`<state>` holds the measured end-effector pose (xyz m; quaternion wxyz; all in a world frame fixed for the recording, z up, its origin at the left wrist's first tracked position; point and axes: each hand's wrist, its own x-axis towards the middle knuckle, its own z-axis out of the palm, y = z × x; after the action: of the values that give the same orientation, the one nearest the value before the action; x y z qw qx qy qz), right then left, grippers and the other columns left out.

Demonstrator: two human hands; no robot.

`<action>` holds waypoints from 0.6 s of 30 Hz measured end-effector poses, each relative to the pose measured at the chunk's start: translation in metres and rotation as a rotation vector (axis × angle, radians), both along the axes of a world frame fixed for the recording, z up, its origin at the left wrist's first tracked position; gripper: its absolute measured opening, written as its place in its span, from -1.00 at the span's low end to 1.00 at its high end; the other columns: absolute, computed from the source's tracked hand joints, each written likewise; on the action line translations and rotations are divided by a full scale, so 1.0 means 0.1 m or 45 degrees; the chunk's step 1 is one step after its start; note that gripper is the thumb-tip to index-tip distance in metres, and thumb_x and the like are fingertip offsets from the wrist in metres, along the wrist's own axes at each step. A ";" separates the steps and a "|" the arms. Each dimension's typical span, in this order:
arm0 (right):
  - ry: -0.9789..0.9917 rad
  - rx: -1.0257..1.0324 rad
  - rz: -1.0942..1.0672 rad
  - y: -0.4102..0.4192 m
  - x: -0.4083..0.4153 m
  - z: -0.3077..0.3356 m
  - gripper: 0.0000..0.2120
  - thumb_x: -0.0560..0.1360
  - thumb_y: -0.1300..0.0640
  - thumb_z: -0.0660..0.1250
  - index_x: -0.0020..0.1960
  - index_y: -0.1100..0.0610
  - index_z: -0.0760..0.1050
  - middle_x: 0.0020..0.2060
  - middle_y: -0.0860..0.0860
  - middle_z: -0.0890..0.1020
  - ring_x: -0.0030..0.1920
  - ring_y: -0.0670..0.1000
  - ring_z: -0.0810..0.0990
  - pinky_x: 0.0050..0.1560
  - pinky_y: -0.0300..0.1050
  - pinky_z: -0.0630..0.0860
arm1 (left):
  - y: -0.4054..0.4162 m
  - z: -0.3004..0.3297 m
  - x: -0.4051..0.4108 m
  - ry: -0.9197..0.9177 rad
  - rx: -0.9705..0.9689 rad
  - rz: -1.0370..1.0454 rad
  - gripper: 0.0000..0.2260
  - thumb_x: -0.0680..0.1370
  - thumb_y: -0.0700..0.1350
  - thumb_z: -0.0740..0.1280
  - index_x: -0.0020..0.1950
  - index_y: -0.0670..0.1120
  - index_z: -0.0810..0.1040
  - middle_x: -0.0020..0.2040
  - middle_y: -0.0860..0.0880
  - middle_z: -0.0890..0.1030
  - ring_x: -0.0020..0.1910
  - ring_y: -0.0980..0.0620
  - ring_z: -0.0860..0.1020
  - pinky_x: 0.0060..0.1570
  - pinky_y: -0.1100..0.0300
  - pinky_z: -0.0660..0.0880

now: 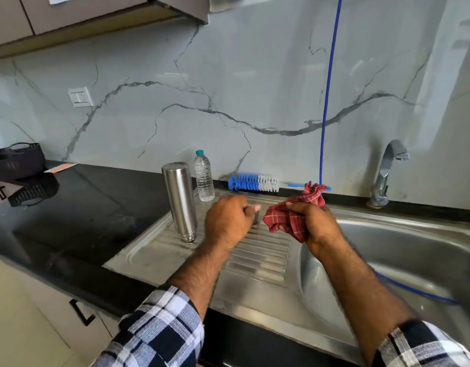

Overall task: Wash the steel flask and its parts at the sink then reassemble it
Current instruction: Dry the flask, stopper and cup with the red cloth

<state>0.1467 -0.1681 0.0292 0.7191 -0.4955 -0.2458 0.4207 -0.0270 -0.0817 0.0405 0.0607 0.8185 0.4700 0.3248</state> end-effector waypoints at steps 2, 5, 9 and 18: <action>-0.008 -0.008 0.056 0.06 -0.01 -0.03 -0.79 0.56 0.33 0.40 0.18 0.32 0.58 0.00 0.28 0.76 -0.02 0.30 0.78 -0.15 0.08 0.74 | 0.12 -0.03 -0.15 0.378 0.018 0.090 -0.70 0.55 0.04 0.52 0.25 0.06 0.60 0.15 0.00 0.63 0.09 0.00 0.60 0.04 0.06 0.61; -0.026 -0.023 0.091 0.15 -0.02 -0.06 -0.81 0.57 0.32 0.39 0.18 0.31 0.58 -0.03 0.26 0.77 -0.04 0.26 0.79 -0.09 0.10 0.73 | 0.33 -0.12 -0.22 0.797 -0.028 0.135 -0.45 0.49 -0.13 0.56 0.45 0.00 0.48 0.42 -0.07 0.47 0.36 -0.13 0.48 0.26 -0.10 0.59; -0.010 -0.039 0.088 0.23 0.02 -0.09 -0.75 0.56 0.30 0.44 0.23 0.26 0.57 -0.06 0.19 0.78 -0.07 0.20 0.80 -0.05 0.12 0.74 | 0.52 -0.18 -0.22 0.966 -0.054 0.117 -0.35 0.48 -0.23 0.52 0.54 -0.02 0.41 0.44 -0.06 0.44 0.39 -0.14 0.42 0.27 -0.12 0.58; 0.056 -0.104 0.090 0.25 0.19 -0.21 -0.63 0.50 0.24 0.53 0.27 0.23 0.58 0.04 0.20 0.77 0.00 0.23 0.79 -0.05 0.13 0.72 | 0.62 -0.20 -0.23 1.088 -0.001 0.128 -0.41 0.48 -0.03 0.56 0.47 0.00 0.46 0.38 -0.06 0.47 0.35 -0.11 0.46 0.18 -0.13 0.62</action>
<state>0.1653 -0.1435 0.0082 0.6882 -0.5060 -0.2300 0.4664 -0.0496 -0.0199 0.0204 -0.1552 0.8554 0.4925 -0.0410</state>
